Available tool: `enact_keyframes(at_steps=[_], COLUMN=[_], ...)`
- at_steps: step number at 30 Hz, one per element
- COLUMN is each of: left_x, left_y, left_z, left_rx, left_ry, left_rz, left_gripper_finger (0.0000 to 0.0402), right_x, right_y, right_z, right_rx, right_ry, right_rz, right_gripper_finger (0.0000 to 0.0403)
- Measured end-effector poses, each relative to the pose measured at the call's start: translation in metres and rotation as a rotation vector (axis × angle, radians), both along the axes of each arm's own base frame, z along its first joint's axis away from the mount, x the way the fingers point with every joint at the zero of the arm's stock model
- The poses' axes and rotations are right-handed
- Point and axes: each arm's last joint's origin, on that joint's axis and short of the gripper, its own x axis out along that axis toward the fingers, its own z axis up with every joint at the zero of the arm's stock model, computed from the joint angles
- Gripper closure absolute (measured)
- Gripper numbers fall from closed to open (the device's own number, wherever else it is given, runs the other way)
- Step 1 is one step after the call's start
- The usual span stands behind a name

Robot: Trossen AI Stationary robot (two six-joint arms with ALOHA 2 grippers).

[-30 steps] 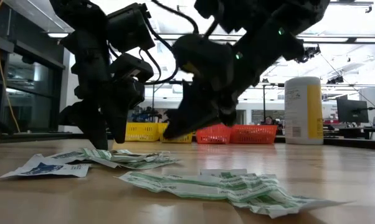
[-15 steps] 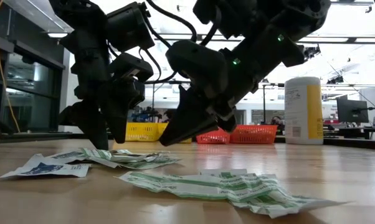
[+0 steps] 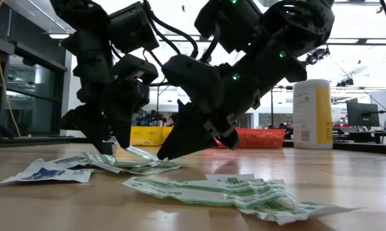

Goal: Pick & Place First Aid Supplies
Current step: Put the green pad into the right orange bin

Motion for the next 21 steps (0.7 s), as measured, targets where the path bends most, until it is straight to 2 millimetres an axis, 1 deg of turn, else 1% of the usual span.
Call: enact_keyframes(at_steps=[10,13,15,17,21], left_x=[0.0036,0.0039,0.0039,0.0039,0.0037], left_y=[-0.0004,-0.0003,-0.0002,-0.0002,0.0000], left_z=[0.0007,0.0007,0.0005,0.0003,0.0001], left_rx=[-0.005,-0.002,-0.002,-0.001,0.003], left_ry=[-0.041,-0.044,-0.044,-0.042,-0.041], left_rz=[0.002,0.003,0.002,0.002,-0.001], left_gripper_finger=[0.0216,0.0227,0.0247,0.0276,0.0349], right_x=[0.0019,0.0019,0.0018,0.0017,0.0016], right_y=[-0.0037,-0.0037,-0.0038,-0.0038,-0.0038], right_z=[-0.0002,-0.0002,-0.0003,-0.0004,-0.0007], right_rx=[0.008,0.005,0.005,0.005,0.006], right_ry=[-0.011,-0.011,-0.010,-0.009,-0.009], right_rz=[-0.001,0.000,0.000,0.000,0.001], right_gripper_finger=[0.0403,0.0403,0.0403,0.0403,0.0403])
